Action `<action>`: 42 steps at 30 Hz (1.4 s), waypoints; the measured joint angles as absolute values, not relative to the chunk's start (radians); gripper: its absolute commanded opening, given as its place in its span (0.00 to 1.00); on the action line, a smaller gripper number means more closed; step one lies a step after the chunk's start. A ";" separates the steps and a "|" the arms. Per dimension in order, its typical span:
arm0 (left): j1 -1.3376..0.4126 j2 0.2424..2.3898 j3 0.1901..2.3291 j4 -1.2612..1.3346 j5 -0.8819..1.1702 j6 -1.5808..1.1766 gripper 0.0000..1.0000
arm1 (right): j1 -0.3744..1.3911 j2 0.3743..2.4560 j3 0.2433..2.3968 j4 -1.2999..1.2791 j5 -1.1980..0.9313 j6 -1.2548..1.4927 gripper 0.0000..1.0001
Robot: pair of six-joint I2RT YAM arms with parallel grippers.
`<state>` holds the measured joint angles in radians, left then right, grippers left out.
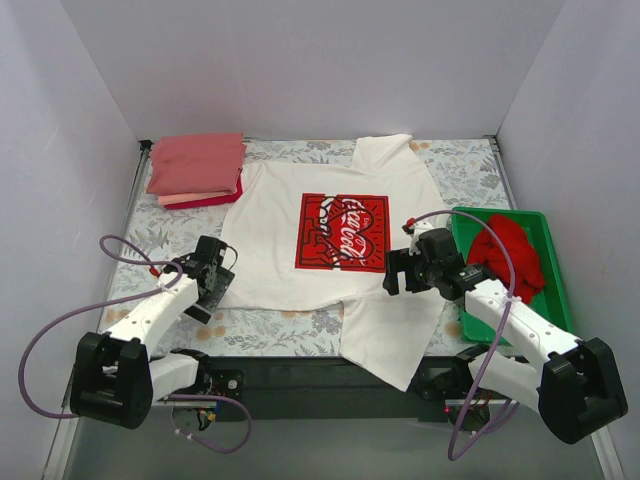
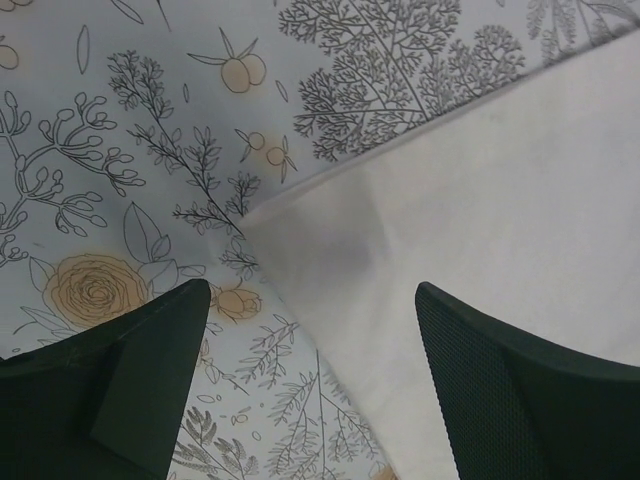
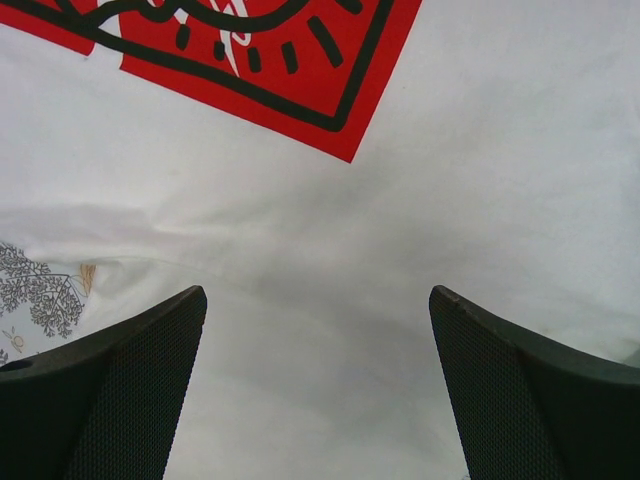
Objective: Fold and stack the t-shirts
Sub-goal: Flatten the tshirt out
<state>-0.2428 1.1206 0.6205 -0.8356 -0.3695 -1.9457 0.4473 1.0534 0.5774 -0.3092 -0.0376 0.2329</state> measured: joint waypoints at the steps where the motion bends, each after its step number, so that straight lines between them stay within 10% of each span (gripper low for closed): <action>1: -0.234 1.137 0.616 -0.831 -0.373 -1.948 0.78 | 0.454 1.053 0.577 -0.310 -0.038 0.233 0.98; 17: -0.189 1.191 0.566 -0.776 -0.400 -1.954 0.00 | 0.497 1.053 0.576 -0.315 -0.020 0.228 0.98; 22: -0.186 1.198 0.567 -0.753 -0.404 -1.947 0.00 | 0.581 1.053 0.578 -0.343 -0.009 0.224 0.98; 34: -0.185 1.159 0.543 -0.721 -0.403 -1.950 0.00 | 1.491 1.119 0.634 -0.605 0.122 0.471 0.85; 42: -0.185 1.150 0.537 -0.718 -0.399 -1.950 0.00 | 1.576 1.208 0.631 -0.682 0.141 0.577 0.60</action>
